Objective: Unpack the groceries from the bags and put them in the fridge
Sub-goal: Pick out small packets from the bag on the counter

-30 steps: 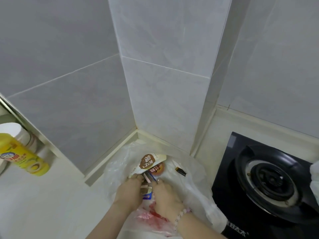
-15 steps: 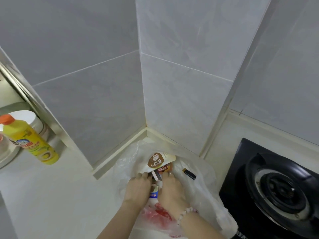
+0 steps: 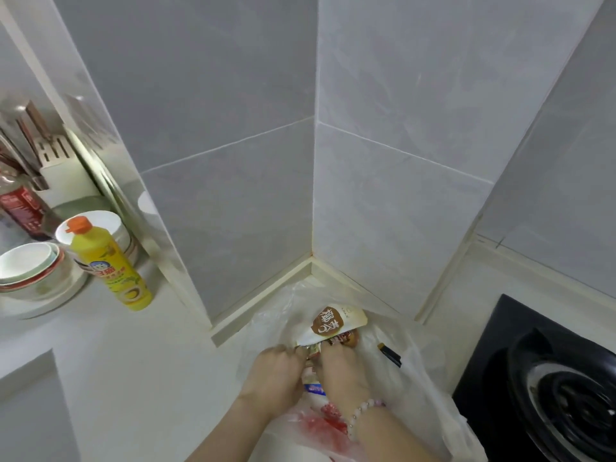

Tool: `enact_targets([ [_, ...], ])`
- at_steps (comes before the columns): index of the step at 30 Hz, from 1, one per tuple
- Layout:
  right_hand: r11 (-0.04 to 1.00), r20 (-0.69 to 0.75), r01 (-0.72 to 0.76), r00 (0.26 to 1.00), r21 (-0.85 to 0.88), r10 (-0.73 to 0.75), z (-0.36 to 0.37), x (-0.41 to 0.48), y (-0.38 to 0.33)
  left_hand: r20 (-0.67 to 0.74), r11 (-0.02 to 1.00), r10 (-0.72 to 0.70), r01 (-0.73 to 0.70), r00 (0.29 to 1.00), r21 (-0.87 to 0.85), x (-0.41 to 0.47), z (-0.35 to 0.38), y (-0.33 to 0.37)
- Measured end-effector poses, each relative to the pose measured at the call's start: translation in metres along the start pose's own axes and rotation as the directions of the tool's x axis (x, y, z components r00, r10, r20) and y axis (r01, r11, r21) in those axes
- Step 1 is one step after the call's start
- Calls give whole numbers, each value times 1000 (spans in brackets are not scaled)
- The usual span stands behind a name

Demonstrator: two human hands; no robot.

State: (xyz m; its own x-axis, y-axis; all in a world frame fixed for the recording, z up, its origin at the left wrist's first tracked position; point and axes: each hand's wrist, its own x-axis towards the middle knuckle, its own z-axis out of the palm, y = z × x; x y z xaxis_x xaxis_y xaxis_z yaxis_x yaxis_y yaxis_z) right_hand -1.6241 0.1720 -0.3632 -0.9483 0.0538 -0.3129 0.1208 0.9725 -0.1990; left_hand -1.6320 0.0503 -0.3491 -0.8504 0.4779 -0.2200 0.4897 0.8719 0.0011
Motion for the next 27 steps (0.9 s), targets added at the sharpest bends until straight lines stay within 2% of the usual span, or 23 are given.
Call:
enact_targets([
  [6,996,27,0,1000,-86,2,2,7,-5,-84,985,-99,86,992,-149,-19,-1,-14],
  [14,993,4,-47,999,-106,48,-19,-12,3,-155,947,-156,104,976,-303,-22,-1,-17],
  [17,994,-55,-49,998,-95,44,-42,-20,3,-205,906,-212,113,955,-408,-18,-13,-12],
  [21,996,-184,-36,983,-80,21,-83,-32,1,-298,872,-223,53,928,-487,-10,-33,-12],
  [27,959,-231,163,948,-232,-217,-139,-54,-21,-423,906,-259,66,869,-418,-11,-89,-31],
])
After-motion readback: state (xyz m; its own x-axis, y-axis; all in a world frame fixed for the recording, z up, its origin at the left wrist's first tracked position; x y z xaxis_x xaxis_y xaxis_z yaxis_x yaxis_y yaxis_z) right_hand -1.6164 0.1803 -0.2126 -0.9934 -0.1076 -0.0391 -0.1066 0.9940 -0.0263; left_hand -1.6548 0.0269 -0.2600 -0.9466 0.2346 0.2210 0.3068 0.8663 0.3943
